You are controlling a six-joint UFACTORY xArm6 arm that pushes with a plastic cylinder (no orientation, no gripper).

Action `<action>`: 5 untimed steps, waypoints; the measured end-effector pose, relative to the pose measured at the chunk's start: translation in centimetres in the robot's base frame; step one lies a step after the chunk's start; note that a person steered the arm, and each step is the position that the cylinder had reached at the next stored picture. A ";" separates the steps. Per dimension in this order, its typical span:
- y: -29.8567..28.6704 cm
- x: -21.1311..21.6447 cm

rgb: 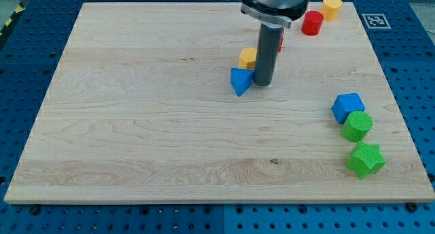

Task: Push the blue cube closer to blue triangle

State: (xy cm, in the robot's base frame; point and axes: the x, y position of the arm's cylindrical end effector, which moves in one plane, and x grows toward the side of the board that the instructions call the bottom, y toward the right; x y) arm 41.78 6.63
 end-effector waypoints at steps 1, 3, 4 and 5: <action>-1.2 0.0; 12.1 0.0; 20.8 2.0; 23.0 6.5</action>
State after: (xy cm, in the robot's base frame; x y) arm 48.26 29.66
